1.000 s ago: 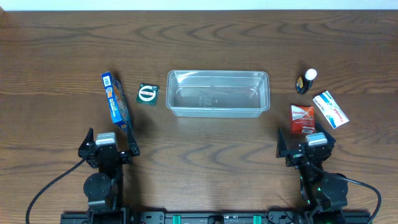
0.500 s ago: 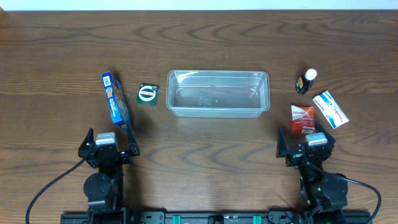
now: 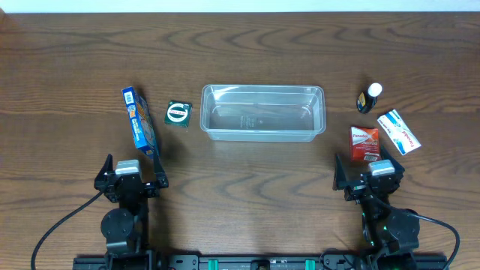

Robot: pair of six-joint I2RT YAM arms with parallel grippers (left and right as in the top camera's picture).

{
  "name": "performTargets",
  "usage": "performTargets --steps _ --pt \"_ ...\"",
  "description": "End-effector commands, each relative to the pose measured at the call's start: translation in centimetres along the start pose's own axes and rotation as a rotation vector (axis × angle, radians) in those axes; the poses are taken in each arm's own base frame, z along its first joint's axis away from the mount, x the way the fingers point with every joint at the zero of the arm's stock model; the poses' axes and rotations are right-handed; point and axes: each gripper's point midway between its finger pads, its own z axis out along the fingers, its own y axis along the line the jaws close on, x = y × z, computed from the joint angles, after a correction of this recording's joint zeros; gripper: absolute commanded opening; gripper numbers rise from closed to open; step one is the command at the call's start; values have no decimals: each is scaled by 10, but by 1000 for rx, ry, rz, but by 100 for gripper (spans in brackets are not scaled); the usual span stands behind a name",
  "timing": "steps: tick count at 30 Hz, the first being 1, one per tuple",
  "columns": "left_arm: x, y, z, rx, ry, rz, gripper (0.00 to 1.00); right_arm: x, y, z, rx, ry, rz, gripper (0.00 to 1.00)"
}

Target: Pack container

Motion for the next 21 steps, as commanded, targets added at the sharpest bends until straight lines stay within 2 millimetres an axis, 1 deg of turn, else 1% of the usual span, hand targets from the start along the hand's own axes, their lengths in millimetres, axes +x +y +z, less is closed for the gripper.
performTargets --steps 1,18,19,21 --pt "17 2 1 -14 53 9 98 1 -1 0 5 0 -9 99" --pt "17 1 1 -6 52 9 98 1 -1 0 5 0 -9 99" --pt "17 1 1 -7 51 9 98 1 -1 0 5 0 -9 99" --pt "10 1 1 -8 22 7 98 1 -1 0 5 0 -9 99"
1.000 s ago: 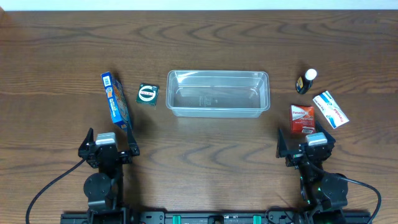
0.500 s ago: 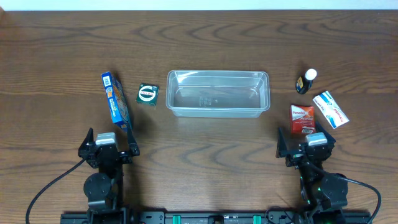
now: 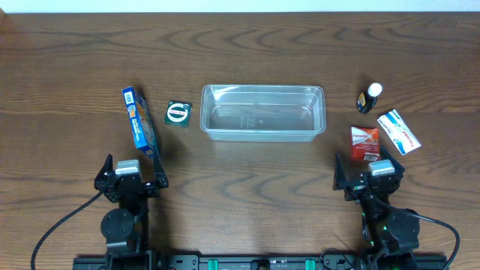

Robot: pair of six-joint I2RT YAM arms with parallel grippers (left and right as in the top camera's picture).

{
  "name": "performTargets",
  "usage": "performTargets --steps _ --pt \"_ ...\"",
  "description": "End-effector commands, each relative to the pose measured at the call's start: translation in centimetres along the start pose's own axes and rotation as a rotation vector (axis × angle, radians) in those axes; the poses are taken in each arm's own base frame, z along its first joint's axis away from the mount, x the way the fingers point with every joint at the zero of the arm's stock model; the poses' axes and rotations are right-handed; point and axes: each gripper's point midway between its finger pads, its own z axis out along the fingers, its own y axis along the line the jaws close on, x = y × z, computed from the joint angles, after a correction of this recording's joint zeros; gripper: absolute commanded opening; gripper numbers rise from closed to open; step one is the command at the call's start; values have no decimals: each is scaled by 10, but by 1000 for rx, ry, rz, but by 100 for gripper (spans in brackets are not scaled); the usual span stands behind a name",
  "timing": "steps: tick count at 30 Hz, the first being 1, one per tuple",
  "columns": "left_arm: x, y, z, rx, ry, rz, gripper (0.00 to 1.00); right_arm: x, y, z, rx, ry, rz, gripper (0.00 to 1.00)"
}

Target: Pack container

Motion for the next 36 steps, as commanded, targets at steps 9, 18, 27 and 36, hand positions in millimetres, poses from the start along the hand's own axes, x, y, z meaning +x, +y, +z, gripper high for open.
performTargets --steps 9,18,27,36 --pt "-82 -12 -16 106 -191 -91 98 1 -1 0 5 0 -9 99" --pt "-143 -4 10 78 99 -41 98 1 -1 0 5 0 -9 99" --pt "-93 -11 66 106 533 -24 98 1 -1 0 5 0 -9 99" --pt "-51 -12 91 91 668 -48 98 1 -1 0 5 1 -9 99"
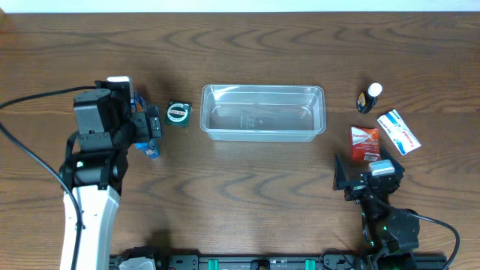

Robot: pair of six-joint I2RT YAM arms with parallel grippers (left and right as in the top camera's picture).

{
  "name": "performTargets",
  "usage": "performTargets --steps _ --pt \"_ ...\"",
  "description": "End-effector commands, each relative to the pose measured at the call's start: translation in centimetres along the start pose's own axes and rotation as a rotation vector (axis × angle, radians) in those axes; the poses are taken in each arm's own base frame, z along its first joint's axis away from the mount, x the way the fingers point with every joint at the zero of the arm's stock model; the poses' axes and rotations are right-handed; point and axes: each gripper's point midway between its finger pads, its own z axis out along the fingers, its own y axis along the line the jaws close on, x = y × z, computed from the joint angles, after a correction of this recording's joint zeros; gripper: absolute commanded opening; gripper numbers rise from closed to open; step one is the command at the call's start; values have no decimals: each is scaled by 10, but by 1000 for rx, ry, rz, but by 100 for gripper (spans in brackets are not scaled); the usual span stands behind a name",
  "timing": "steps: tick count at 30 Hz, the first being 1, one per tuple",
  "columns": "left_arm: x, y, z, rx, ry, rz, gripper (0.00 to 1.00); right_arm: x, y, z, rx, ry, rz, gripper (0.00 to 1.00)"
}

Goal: Pack container
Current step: 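Reach left gripper to the blue Kool Fever box and grasp it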

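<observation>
A clear plastic container (262, 136) lies open-topped at the table's middle, nothing in it. Left of it lie a small green packet with a round label (178, 113) and a blue box (153, 148). My left gripper (147, 124) is down over the blue box and covers most of it; the overhead view does not show how its jaws stand. A red box (365, 142), a white box with blue and red print (398, 131) and a small dark bottle with a white cap (369, 98) sit to the right. My right gripper (369, 178) rests near the front edge, just below the red box.
The left arm's white link (86, 217) and its black cable (34, 161) stretch from the front edge up the left side. The wooden table (247, 195) reaches a pale wall at the back.
My left arm has left its folded rest spot at the front edge and now reaches up to the blue box, its gripper on top of it. The right arm and all items are unmoved.
At both earlier moments the two arms sat folded at the front edge and every item lay around the empty container. By now only the left arm has come forward, onto the blue box.
</observation>
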Motion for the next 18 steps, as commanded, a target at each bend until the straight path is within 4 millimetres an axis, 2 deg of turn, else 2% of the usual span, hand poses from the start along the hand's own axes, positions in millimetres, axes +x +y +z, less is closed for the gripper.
performTargets --steps 1,5,9,14,18 --pt "3 5 15 -10 40 -24 98 1 -1 0 5 0 -9 99" --pt "20 12 39 -30 127 -40 99 1 -1 0 5 0 -9 99" --pt "38 28 61 -76 200 -208 99 1 -1 0 5 1 -9 99" --pt "54 39 78 -101 261 -285 100 1 -1 0 5 1 -9 99" --pt "62 35 84 -82 292 -289 89 1 -1 0 5 1 -9 99"
